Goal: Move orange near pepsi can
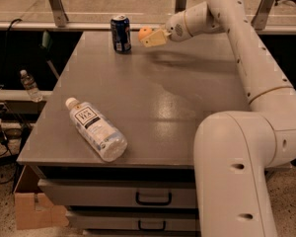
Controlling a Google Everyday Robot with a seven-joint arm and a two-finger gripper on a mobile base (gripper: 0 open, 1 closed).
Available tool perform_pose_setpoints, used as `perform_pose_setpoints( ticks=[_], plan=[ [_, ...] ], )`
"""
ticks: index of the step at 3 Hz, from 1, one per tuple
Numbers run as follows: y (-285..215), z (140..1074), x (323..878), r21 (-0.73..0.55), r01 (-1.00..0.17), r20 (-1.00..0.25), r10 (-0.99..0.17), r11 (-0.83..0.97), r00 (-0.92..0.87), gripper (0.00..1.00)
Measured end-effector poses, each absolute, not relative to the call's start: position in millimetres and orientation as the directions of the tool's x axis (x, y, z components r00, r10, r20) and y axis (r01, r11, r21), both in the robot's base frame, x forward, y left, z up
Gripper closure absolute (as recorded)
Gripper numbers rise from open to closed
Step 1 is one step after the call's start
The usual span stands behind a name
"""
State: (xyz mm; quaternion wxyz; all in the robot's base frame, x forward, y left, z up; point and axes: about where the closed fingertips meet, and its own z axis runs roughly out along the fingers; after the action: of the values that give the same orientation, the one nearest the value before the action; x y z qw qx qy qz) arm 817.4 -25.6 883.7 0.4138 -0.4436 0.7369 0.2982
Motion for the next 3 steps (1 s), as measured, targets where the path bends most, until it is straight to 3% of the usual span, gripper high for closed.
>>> perform_pose_setpoints(
  ticks=[3],
  plan=[
    [-7.4,870.9,820.0,0.128,-0.892,-0.854,-0.409,0.433,-0.321,0.15]
  ],
)
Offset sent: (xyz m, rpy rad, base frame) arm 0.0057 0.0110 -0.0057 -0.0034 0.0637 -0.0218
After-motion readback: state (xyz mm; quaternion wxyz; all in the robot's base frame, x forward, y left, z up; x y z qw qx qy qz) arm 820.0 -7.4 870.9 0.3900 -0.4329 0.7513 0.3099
